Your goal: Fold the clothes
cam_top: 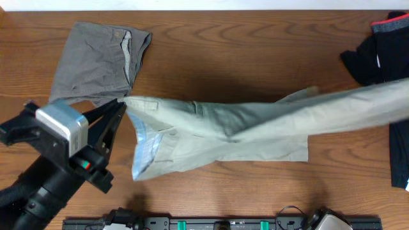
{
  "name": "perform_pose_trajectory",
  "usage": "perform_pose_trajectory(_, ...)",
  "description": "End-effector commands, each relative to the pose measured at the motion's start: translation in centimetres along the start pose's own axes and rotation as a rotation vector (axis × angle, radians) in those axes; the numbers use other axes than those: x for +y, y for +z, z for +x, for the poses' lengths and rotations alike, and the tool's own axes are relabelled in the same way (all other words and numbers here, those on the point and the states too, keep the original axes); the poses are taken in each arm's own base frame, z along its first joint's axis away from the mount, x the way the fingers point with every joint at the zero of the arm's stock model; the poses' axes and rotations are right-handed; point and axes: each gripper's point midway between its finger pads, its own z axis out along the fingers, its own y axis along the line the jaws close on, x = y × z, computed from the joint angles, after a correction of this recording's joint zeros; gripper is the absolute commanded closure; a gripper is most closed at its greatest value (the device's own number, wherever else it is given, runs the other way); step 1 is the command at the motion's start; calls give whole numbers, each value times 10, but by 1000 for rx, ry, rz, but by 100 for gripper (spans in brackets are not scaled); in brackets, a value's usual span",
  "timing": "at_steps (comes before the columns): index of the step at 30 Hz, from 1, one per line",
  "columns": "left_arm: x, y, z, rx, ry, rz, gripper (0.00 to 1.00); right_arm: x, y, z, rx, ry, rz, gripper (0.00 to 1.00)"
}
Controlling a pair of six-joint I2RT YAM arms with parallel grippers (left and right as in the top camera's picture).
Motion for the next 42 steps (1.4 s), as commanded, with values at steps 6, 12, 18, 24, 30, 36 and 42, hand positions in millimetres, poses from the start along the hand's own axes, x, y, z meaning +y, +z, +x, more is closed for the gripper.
perform_pose_trajectory(6,-19,-25,-34,-106,45,44,94,5,-31,-27,-111,-17,-5,99)
perform_pose_trajectory(12,-29,-48,-55,-182,87,33,94,10,-42,-39,-165,-10,-24,99)
perform_pose_trajectory(18,9,-43,-41,-105,36,-167,94,7,-26,-31,-112,1,-13,99)
perform_pose_trajectory(24,64,12,-10,92,-38,-304,94,17,42,10,132,-6,-98,99)
perform_pose_trajectory(30,114,97,26,282,-82,-325,94,45,124,55,337,-93,-284,99)
perform_pose_trajectory(36,104,109,5,230,-70,-255,94,48,128,29,237,-80,-302,99)
perform_pose_trajectory(42,64,67,-46,60,-7,-157,94,34,83,-13,92,-45,-250,99)
